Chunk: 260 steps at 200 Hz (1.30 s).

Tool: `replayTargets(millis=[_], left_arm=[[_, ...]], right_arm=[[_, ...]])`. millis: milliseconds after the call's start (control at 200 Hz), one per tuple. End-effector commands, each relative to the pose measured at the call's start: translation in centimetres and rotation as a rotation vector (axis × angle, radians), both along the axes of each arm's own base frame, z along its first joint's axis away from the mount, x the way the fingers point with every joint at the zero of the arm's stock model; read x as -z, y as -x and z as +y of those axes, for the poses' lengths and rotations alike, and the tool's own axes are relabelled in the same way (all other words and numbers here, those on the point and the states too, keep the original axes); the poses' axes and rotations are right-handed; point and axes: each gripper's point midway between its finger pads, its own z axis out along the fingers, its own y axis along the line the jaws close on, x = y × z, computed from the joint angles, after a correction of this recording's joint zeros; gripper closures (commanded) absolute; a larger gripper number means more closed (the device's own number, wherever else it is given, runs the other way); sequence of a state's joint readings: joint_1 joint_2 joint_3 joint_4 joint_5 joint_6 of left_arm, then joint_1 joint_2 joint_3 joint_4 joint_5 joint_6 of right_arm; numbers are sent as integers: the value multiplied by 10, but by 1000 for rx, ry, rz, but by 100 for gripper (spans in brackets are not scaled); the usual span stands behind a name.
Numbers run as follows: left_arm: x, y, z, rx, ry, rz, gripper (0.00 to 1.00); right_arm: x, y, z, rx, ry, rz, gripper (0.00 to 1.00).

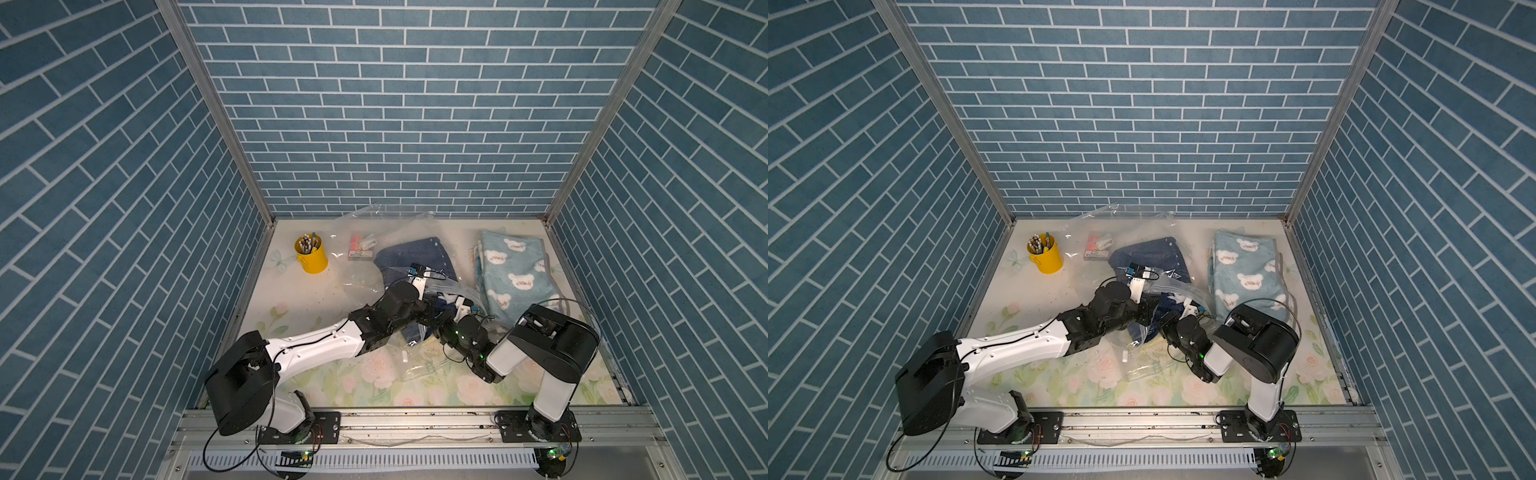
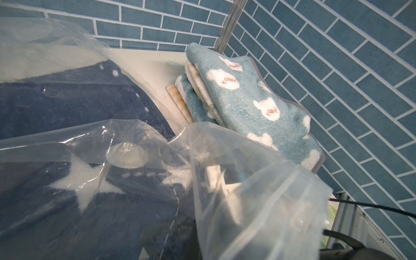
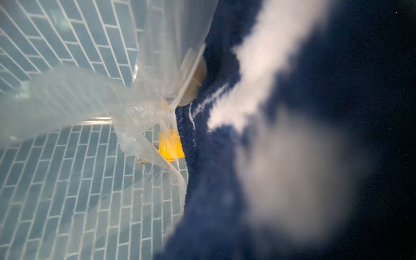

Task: Take the blanket out of the vacuum bag
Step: Take out the blanket from the vacuum bag.

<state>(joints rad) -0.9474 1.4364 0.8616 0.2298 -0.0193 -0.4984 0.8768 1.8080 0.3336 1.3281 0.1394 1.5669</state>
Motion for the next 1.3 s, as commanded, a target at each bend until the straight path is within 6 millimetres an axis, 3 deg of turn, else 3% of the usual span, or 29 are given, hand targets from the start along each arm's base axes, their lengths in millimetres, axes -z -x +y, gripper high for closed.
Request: replayTargets(millis=[0,75,375,605,765,1120,1295], left_arm=[[-12,0,-3,14,18,-25,100],[-13,0,-3,12,16,-27,100],[-30,-12,-1,-36,-4,-65,100],[-43,-23,1,-83,10,-91,100],[-37,-28,-1,-104,14,-87,100],[-27,-38,4,-174,11,-89,100],[-24,-40,3,-186,17,-80,100]], right_arm=[[-9,-7,-5,41,24,-47,87],[-19,-7,-3,30,15,-76,100],[-70,2,11,-62,-87,-184,100],[-97,24,2,-105,-76,-239,100],[-107,38,-10,-111,-74,-261,100],[-151,76,-13,-205,-57,-397,100],[-169,90,-24,-215,-74,-446,100]])
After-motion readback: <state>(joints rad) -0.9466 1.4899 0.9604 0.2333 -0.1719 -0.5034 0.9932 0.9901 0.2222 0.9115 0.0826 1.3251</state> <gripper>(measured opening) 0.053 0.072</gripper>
